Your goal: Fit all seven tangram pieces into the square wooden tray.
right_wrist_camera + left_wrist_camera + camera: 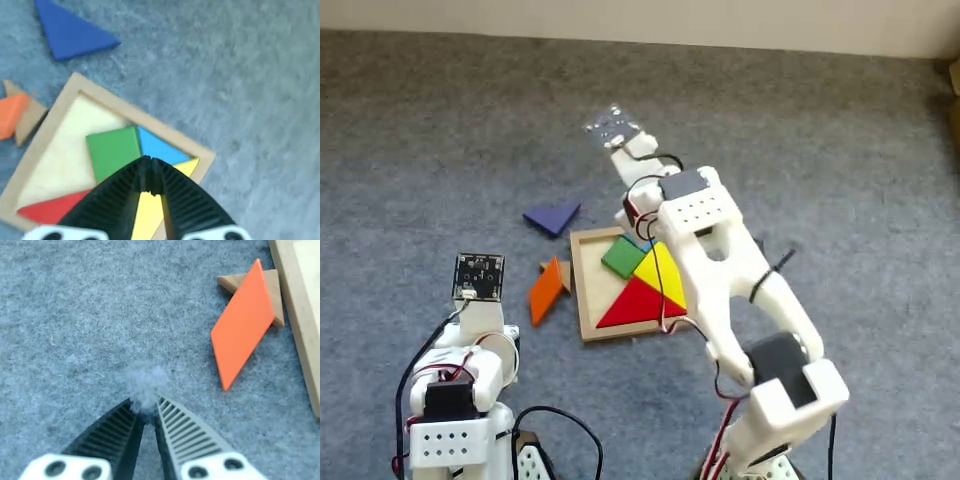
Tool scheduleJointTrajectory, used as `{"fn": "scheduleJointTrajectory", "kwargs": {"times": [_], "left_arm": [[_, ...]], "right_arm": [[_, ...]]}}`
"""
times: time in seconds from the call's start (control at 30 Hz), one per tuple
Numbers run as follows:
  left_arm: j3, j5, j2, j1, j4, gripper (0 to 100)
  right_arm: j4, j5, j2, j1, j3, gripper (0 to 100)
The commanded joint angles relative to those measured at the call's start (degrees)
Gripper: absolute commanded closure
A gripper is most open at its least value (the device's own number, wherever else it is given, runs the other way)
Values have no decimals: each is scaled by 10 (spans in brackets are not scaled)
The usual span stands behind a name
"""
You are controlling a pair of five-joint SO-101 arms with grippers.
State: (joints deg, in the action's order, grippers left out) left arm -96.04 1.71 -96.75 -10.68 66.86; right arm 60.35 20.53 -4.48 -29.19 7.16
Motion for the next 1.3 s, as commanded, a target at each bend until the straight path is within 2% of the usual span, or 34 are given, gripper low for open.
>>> {"fn": "scheduleJointTrajectory", "kwargs": {"times": [0.0,0.23,0.37,0.5,0.7,0.97,1.27], "left_arm": [[-15,-2,-6,3,2,995],[-15,-2,-6,3,2,995],[-15,-2,-6,3,2,995],[-15,-2,-6,3,2,995],[-15,-2,-6,3,2,995],[-15,-2,-6,3,2,995],[-15,-2,-6,3,2,995]], "right_arm": [[76,-41,80,9,-35,995],[251,-105,131,11,-34,995],[335,-116,145,15,-34,995],[363,-116,153,41,-11,995],[359,-115,225,60,107,995],[218,-113,396,103,319,995],[44,-116,564,106,578,995]]}}
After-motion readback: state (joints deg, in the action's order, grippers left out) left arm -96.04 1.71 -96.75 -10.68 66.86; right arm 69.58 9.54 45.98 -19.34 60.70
